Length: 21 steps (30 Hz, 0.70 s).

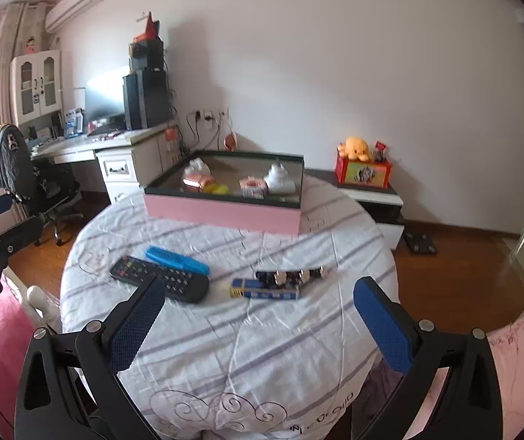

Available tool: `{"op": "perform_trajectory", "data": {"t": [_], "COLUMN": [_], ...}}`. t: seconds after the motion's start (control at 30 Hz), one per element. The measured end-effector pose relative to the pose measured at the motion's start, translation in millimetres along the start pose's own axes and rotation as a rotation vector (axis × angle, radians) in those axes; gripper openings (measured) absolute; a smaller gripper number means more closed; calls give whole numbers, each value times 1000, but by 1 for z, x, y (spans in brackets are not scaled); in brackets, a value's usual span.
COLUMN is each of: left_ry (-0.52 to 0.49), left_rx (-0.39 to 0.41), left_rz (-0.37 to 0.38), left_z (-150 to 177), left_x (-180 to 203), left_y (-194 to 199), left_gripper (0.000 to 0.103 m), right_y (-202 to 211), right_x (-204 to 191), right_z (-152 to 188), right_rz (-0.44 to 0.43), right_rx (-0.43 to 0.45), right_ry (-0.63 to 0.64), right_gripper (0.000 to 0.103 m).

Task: Organize rigid objects
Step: 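Grasp the blue-yellow box with the right gripper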

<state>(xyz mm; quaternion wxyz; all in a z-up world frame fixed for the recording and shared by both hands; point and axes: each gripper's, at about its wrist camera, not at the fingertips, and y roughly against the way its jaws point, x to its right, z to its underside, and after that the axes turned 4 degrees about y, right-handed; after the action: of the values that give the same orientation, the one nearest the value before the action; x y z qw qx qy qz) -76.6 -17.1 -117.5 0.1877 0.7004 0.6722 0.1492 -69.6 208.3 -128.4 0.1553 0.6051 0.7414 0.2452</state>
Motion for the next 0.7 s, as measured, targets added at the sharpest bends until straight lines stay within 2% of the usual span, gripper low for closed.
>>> {"op": "perform_trajectory", "data": {"t": [0.4,0.6,0.7], "left_ry": [-28,-53,-55], "left_rx": [-116,-152,-164], "left_rz": [19,26,28], "left_z": [19,24,26], "left_x": [9,14,13], "left_y": [-41,-58,-65], "left_gripper": [103,103,103], "right_y": [-73,-106,-124], "right_x": [12,10,8], "right_z": [30,31,27], "right_rz": [-39,-79,-71], "right_rx": [-182,-249,-284], "right_ry": [-72,-97,-79], "right_gripper": [103,103,103]}}
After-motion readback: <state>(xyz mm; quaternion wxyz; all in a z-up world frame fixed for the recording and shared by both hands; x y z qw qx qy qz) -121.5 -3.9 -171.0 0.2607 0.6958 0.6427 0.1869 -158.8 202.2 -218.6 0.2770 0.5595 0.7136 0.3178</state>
